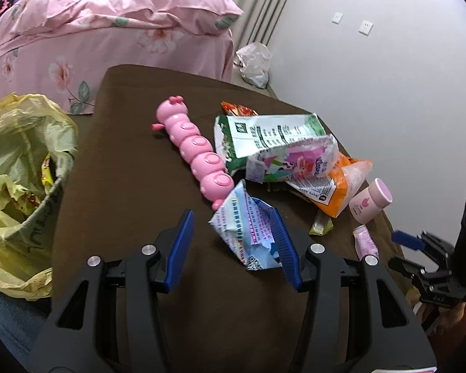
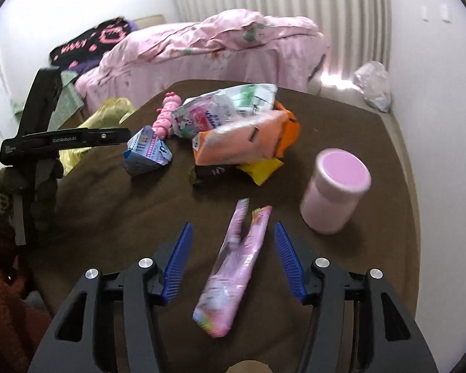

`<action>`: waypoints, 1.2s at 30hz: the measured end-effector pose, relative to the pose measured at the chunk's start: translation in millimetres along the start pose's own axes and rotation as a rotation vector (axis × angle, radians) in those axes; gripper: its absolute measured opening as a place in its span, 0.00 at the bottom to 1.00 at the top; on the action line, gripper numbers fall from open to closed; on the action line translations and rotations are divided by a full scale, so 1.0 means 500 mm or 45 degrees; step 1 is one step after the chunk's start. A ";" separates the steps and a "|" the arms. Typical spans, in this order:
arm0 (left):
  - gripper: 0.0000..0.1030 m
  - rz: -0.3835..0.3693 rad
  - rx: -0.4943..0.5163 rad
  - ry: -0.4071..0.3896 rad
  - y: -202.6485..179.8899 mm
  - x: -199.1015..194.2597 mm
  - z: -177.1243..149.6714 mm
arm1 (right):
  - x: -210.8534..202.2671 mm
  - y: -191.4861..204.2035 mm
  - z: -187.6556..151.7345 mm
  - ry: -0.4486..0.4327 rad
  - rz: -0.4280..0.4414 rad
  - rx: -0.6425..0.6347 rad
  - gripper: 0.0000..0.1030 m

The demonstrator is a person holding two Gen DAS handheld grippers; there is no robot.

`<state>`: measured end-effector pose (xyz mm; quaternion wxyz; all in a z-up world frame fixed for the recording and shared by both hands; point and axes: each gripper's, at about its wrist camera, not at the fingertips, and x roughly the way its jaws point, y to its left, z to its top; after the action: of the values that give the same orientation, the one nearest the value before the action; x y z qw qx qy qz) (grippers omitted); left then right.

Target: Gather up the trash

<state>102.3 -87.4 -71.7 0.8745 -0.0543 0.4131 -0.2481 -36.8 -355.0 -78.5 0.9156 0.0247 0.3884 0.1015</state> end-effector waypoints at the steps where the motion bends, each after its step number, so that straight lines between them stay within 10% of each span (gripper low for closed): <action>1: 0.48 0.003 -0.001 -0.011 0.002 -0.006 -0.001 | -0.005 0.002 -0.011 0.015 -0.022 0.012 0.52; 9: 0.50 -0.002 0.060 -0.007 -0.008 -0.013 -0.017 | 0.006 0.014 -0.080 0.023 -0.115 0.140 0.50; 15: 0.57 -0.021 0.152 -0.026 -0.028 -0.026 -0.031 | 0.026 0.027 -0.081 0.054 -0.108 0.121 0.20; 24: 0.62 0.107 0.286 0.004 -0.075 0.017 -0.033 | 0.019 0.031 -0.068 0.001 -0.076 0.142 0.20; 29: 0.62 0.088 0.160 0.095 -0.038 0.056 -0.011 | 0.027 0.038 -0.072 0.013 -0.064 0.119 0.20; 36: 0.41 0.010 0.137 0.156 -0.049 0.088 -0.006 | 0.032 0.039 -0.070 0.011 -0.055 0.112 0.20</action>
<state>114.3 -129.5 -97.1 0.8503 0.0095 0.4521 -0.2693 -54.1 -333.8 -111.7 0.9139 0.0560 0.3969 0.0646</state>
